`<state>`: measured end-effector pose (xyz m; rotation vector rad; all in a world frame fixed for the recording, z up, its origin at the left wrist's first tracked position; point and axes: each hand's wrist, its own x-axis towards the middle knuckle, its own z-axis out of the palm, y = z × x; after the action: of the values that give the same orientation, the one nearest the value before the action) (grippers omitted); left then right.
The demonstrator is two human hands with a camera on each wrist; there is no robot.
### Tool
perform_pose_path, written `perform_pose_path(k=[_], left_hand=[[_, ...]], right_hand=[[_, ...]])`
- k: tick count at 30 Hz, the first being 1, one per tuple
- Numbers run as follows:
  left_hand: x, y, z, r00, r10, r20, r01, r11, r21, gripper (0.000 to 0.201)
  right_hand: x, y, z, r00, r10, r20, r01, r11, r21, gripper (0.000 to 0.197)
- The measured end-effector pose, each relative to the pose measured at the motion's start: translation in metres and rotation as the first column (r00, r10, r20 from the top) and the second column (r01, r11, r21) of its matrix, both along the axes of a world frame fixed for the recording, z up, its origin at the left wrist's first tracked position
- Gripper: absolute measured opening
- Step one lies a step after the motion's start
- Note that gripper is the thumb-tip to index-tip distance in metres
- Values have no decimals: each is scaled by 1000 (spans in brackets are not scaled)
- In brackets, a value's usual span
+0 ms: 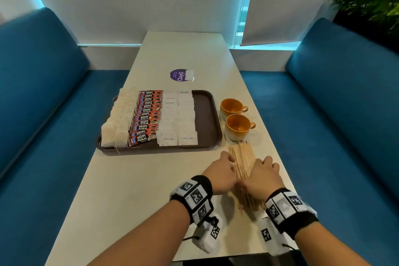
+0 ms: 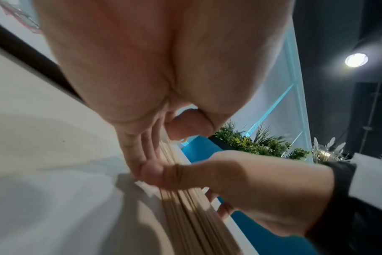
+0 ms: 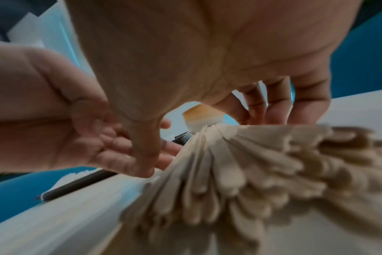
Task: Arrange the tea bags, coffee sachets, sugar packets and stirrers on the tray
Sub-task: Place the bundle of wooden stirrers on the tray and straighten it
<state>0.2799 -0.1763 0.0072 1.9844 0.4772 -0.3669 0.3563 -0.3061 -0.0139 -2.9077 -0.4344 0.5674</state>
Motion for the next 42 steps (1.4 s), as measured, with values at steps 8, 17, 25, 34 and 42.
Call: perform_pose_path(k=[8,17,25,34,42], left_hand=[[-6,19,3,987,-109,116,84,976,203,53],[-18,15,-13,850,-523,-58,447,659,605,94],[-65,67,-20,923,-384,-29,330,750,574,78],[-92,91,-16,970,-239,-47,220,776,591,48],[-93,75,-16,939,-236,-252,344,691,636,45]], right_hand=[[-9,-8,-7,998,53,41,-55,997,57,78],[-38,-16,-6,884,466,27,-467,880,87,66],[-52,32,-5,766,640,51,-639,752,162,68],[-43,49,9,721,693,-11,-693,721,24,66],[-46,67,10,702,708,-77,-712,701,-39,30]])
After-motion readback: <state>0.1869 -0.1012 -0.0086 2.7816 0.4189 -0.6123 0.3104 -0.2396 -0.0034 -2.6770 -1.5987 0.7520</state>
